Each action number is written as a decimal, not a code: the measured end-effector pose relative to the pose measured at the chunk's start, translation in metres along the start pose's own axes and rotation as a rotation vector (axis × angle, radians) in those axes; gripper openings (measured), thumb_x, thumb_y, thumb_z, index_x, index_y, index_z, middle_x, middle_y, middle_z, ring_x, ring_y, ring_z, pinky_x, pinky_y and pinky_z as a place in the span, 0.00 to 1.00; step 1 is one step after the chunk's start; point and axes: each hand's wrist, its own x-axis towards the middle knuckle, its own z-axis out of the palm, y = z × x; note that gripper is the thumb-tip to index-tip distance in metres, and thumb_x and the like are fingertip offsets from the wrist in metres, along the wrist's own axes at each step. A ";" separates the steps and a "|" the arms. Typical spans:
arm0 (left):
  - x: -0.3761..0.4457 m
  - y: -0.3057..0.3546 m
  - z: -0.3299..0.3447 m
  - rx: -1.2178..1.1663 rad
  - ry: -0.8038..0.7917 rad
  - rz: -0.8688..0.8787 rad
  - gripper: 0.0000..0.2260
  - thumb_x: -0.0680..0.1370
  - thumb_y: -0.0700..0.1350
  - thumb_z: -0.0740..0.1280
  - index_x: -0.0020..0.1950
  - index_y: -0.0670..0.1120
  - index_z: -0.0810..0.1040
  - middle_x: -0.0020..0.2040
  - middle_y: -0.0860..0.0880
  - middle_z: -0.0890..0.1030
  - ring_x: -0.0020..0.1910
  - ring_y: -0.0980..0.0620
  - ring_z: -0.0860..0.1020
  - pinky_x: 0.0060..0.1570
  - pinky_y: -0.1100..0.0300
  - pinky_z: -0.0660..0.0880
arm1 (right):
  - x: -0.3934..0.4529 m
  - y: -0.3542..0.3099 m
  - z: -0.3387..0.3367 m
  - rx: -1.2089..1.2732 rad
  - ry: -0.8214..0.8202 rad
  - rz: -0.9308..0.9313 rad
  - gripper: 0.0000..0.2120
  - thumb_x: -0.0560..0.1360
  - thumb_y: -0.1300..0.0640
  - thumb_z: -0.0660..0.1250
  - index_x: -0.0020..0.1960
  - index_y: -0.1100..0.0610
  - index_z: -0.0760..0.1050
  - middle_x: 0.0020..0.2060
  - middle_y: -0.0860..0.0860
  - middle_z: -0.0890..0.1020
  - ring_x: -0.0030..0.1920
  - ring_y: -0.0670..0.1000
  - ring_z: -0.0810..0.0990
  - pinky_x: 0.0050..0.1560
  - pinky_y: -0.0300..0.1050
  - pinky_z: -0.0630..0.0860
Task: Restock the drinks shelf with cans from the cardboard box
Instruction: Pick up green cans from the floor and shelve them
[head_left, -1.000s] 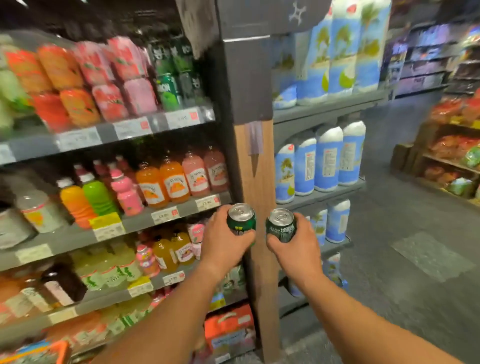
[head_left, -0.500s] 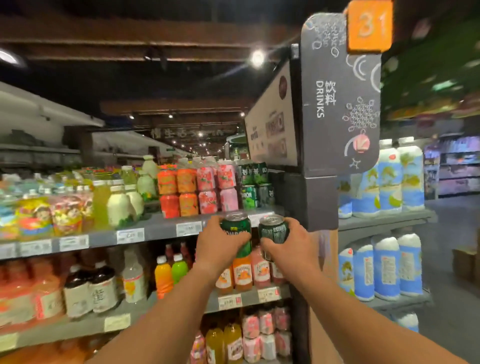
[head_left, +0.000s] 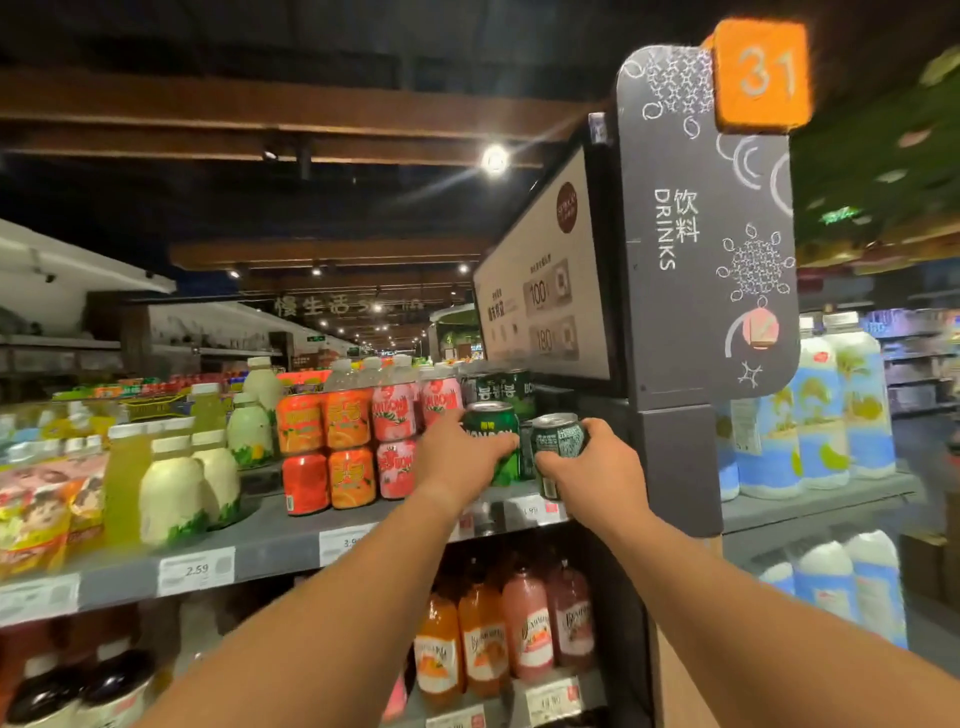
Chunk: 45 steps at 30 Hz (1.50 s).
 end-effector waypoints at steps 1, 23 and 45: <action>0.013 0.004 0.003 -0.017 -0.001 0.000 0.23 0.69 0.53 0.78 0.61 0.53 0.75 0.45 0.58 0.78 0.46 0.54 0.80 0.54 0.52 0.80 | 0.015 -0.002 0.004 -0.002 0.003 -0.005 0.28 0.66 0.45 0.71 0.63 0.54 0.71 0.47 0.49 0.82 0.46 0.52 0.81 0.46 0.50 0.80; 0.169 0.001 0.075 0.268 0.029 -0.074 0.25 0.79 0.52 0.71 0.69 0.40 0.71 0.63 0.42 0.79 0.60 0.41 0.78 0.49 0.55 0.74 | 0.195 -0.004 0.071 0.046 -0.306 0.046 0.16 0.81 0.60 0.61 0.65 0.69 0.72 0.62 0.65 0.77 0.56 0.61 0.77 0.59 0.52 0.74; 0.175 -0.022 0.099 0.248 0.126 -0.088 0.28 0.81 0.48 0.67 0.77 0.42 0.60 0.71 0.41 0.72 0.69 0.39 0.73 0.63 0.46 0.72 | 0.207 0.006 0.100 0.072 -0.093 0.121 0.26 0.70 0.48 0.76 0.63 0.55 0.72 0.56 0.53 0.80 0.57 0.58 0.79 0.54 0.56 0.79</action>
